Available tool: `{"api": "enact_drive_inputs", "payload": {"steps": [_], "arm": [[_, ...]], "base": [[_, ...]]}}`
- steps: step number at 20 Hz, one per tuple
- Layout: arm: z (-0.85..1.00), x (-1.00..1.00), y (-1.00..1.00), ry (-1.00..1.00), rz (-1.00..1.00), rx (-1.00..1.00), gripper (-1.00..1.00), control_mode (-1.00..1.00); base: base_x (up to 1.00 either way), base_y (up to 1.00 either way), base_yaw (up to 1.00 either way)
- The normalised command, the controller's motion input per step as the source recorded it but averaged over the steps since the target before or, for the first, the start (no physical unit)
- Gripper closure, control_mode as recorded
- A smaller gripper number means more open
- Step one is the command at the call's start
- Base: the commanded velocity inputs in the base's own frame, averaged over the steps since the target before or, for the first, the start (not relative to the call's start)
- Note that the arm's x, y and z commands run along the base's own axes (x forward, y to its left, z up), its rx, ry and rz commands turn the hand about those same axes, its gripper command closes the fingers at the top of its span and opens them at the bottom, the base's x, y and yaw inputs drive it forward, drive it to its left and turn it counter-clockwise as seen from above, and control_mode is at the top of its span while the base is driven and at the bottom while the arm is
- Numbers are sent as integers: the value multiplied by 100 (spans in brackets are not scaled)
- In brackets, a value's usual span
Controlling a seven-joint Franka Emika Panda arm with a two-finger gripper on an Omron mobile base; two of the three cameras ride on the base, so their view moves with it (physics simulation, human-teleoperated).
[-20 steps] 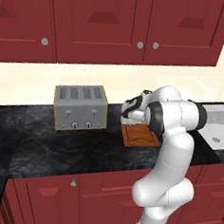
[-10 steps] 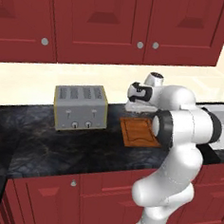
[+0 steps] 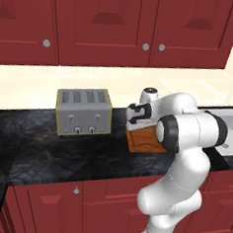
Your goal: Retrieve the fish from the fridge and place it on the cutting board.
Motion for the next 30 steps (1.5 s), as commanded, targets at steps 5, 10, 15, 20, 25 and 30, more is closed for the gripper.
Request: {"api": "enact_drive_inputs", "payload": {"steps": [5,10,15,20,25,30], "arm": [[-36,100,-1,-22,9,-2,-100,-100],[-63,89,-13,-3,14,0,-100,-100],[-100,73,-16,1,13,0,-100,-100],[-95,46,-31,19,7,3,-100,-100],[-7,-52,-15,-2,0,0,-100,-100],[-25,-59,-7,7,0,-1,-100,-100]], "base": [[0,0,0],[0,0,0],[0,0,0],[0,0,0],[0,0,0],[0,0,0]]}}
